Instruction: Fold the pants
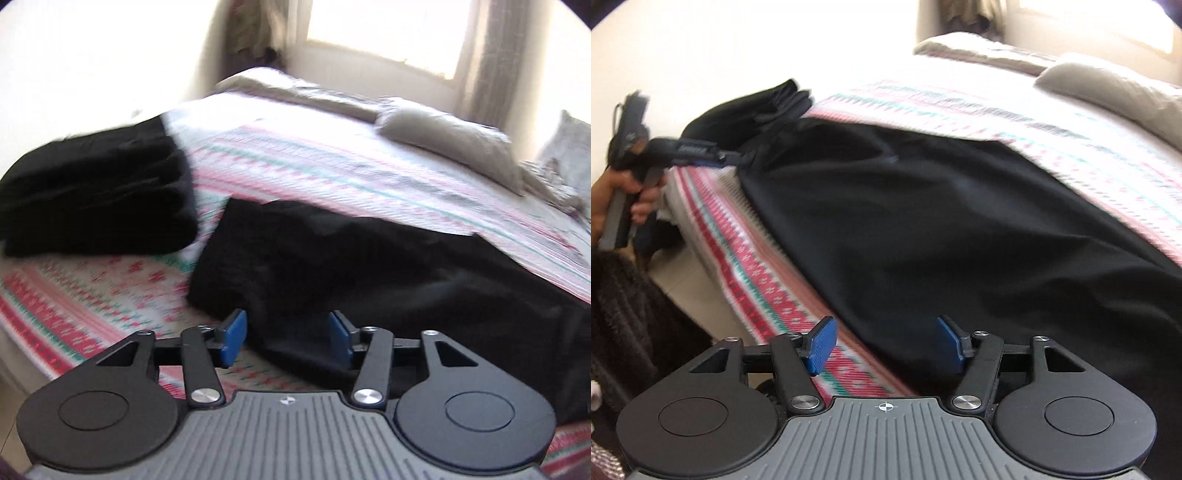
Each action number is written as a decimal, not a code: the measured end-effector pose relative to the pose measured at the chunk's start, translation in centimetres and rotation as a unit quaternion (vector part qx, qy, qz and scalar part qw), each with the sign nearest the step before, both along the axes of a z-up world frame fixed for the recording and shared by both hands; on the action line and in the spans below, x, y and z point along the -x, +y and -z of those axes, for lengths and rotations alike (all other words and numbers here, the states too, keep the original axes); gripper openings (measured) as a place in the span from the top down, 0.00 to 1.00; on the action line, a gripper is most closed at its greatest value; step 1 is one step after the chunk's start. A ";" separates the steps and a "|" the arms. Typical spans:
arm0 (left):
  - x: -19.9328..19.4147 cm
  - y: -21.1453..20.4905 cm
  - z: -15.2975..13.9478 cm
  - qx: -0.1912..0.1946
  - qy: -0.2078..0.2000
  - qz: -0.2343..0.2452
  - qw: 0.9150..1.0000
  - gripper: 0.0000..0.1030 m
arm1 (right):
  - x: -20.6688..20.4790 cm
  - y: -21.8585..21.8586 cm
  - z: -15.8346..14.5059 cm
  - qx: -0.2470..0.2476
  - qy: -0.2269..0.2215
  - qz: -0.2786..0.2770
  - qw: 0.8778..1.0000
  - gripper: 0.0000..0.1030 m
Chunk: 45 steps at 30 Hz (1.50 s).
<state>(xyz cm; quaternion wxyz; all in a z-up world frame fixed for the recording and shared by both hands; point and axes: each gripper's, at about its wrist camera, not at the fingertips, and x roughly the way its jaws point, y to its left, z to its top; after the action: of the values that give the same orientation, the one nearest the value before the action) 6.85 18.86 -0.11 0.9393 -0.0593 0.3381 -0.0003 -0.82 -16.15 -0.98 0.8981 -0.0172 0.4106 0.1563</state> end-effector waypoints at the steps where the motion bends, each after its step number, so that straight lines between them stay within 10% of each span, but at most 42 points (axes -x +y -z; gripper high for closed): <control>1: 0.1 -0.7 0.0 0.000 -0.004 0.015 1.000 0.42 | 0.1 -0.6 -0.3 0.001 -0.005 0.014 1.000 0.42; 10: -1.6 -8.9 0.9 -0.006 -0.012 0.145 0.989 0.28 | 3.2 -10.4 -1.3 0.027 -0.053 0.209 0.976 0.39; 24: -4.8 -17.4 3.4 -0.036 0.052 0.262 0.963 0.27 | 13.2 -27.4 3.0 0.004 0.043 0.500 0.865 0.39; 39: -5.0 -21.0 4.2 -0.037 0.027 0.312 0.949 0.26 | 10.4 -38.1 0.0 -0.054 -0.068 0.548 0.832 0.39; 45: -5.1 -21.8 5.0 -0.057 0.029 0.332 0.941 0.23 | 8.5 -40.8 2.9 -0.103 -0.100 0.566 0.812 0.66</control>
<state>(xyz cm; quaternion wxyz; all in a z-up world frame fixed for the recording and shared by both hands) 11.99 -2.96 -5.08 0.8776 0.1098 0.3649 -0.2909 -9.36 -56.98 -3.87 0.8603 0.2952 0.2374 -0.3410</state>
